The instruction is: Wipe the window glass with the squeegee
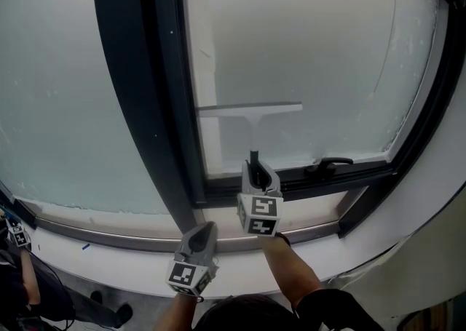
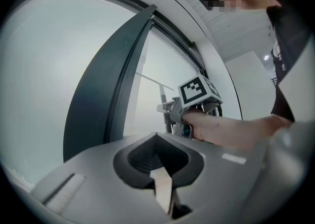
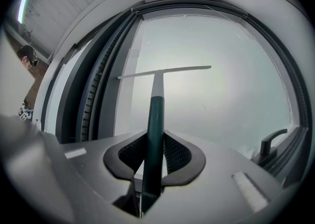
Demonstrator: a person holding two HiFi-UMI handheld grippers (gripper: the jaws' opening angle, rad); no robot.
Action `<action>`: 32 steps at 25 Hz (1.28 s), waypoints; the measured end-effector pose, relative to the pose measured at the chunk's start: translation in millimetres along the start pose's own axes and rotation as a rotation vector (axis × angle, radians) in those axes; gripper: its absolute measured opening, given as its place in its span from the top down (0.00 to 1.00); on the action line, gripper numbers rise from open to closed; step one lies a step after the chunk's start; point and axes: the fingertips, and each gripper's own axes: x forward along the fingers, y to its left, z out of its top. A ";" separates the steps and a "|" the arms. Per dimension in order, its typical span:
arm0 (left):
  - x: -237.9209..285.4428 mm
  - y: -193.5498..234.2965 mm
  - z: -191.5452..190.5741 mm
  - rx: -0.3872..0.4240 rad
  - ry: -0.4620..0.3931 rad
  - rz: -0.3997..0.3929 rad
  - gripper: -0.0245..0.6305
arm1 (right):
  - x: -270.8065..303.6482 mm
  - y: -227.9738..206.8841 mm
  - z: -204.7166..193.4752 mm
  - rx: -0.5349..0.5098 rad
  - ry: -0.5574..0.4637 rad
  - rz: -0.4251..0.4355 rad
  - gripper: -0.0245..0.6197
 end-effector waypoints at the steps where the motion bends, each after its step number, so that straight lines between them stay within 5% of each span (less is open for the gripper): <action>1: -0.1 0.5 0.4 0.002 0.002 0.001 0.96 | -0.4 -0.1 -2.1 0.000 0.006 -0.001 0.83; 32: 4.7 2.1 -9.7 -0.031 0.017 0.010 0.96 | -17.2 5.8 -53.2 0.011 0.096 0.030 0.83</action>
